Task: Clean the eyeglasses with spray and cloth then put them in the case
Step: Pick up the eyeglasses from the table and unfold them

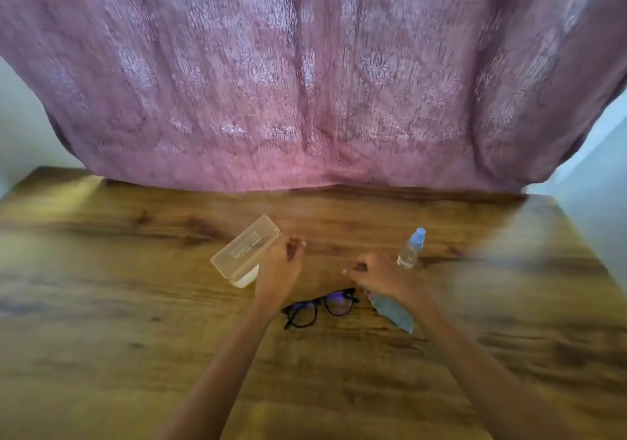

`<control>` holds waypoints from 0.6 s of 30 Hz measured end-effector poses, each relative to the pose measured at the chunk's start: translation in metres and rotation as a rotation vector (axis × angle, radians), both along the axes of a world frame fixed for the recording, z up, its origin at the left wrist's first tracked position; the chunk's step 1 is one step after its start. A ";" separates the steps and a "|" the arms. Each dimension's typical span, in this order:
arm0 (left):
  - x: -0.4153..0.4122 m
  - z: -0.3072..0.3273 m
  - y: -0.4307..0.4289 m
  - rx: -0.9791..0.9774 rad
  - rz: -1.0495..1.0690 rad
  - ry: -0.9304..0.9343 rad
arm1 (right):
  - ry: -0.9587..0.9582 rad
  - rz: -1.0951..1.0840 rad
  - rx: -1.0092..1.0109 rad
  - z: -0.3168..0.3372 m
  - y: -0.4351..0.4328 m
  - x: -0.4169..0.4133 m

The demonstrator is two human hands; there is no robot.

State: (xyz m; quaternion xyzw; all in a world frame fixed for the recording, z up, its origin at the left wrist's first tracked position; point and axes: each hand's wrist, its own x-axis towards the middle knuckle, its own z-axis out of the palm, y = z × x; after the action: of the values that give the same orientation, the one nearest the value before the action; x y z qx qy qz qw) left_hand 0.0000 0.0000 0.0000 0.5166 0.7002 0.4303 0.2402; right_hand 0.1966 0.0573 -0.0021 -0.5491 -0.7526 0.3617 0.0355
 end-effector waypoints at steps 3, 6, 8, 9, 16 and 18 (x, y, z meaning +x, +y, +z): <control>-0.003 -0.010 -0.008 -0.072 -0.024 0.036 | -0.045 -0.025 -0.052 -0.006 -0.001 0.000; -0.004 -0.023 -0.017 -0.155 -0.056 0.037 | 0.012 -0.080 -0.111 -0.011 -0.003 -0.002; -0.003 -0.027 -0.019 -0.177 -0.066 0.034 | 0.034 -0.108 -0.154 -0.011 -0.004 -0.003; -0.002 -0.029 -0.020 -0.181 -0.062 0.027 | 0.044 -0.119 -0.169 -0.011 -0.005 -0.004; 0.004 -0.033 -0.020 -0.266 -0.091 0.059 | 0.107 -0.149 -0.282 -0.011 -0.005 -0.004; 0.005 -0.034 -0.020 -0.277 -0.124 0.065 | 0.128 -0.164 -0.307 -0.011 -0.005 -0.003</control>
State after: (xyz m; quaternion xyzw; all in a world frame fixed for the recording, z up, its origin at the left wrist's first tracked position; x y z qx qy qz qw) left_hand 0.0051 -0.0204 -0.0344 0.5345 0.7271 0.2971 0.3122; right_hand 0.1934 0.0527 -0.0136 -0.5834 -0.6374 0.5026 0.0285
